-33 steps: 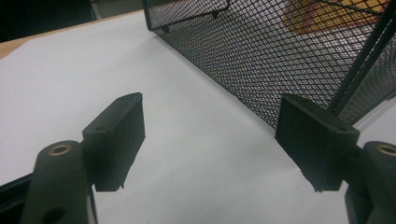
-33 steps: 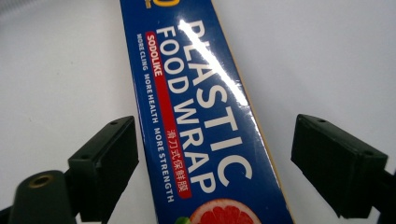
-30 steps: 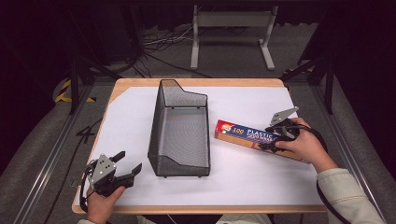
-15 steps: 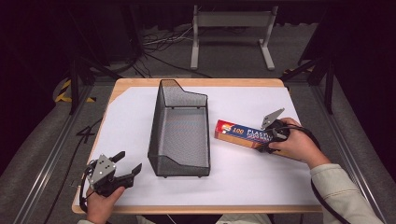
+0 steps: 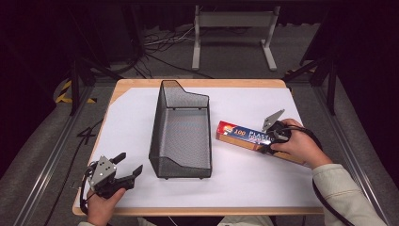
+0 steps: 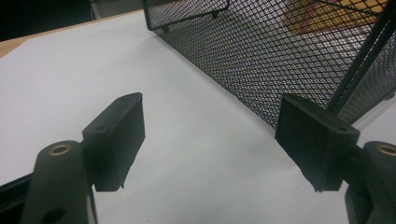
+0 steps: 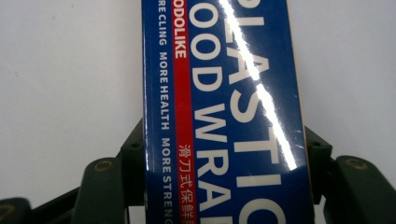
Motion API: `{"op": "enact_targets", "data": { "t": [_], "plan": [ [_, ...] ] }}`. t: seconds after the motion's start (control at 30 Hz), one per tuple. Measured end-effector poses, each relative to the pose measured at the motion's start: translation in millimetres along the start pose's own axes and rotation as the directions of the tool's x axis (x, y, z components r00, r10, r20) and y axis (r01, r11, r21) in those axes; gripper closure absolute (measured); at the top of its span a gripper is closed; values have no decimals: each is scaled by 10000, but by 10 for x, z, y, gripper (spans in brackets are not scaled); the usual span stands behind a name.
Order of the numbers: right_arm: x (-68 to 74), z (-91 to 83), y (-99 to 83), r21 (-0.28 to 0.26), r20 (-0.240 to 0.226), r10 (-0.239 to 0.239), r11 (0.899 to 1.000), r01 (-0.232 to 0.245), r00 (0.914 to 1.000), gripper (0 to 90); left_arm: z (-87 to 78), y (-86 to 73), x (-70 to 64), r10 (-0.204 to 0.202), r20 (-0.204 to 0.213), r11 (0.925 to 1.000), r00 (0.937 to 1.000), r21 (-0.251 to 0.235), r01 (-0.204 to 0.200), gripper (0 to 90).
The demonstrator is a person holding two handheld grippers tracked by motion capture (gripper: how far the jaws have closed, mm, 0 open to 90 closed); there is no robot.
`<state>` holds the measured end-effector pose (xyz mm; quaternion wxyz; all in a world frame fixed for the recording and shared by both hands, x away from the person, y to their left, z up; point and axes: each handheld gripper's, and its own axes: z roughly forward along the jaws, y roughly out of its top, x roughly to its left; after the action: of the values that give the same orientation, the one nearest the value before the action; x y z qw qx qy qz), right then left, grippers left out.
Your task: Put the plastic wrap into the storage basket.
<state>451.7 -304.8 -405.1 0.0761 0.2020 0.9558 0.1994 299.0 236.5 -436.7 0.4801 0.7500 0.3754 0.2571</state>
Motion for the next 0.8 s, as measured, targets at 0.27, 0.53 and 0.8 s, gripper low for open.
{"op": "enact_targets", "data": {
  "t": [0.27, 0.53, 0.8],
  "plan": [
    [57, -212, 75, -424, 38, 412, 9983, -410, 9991, 399, 3, 2, 0, -25, 18, 10000, 10000, 35, 25, 247],
    [155, -478, 226, -924, 198, 939, 9915, -917, 9954, 398, -5, 2, -1, -67, 6, 10000, 10000, 3, 67, 247],
    [229, -674, 353, -1433, 177, 1677, 9761, -1635, 9857, 398, -8, 3, -1, -77, -4, 10000, 10000, -15, 77, 248]
  ]
}}
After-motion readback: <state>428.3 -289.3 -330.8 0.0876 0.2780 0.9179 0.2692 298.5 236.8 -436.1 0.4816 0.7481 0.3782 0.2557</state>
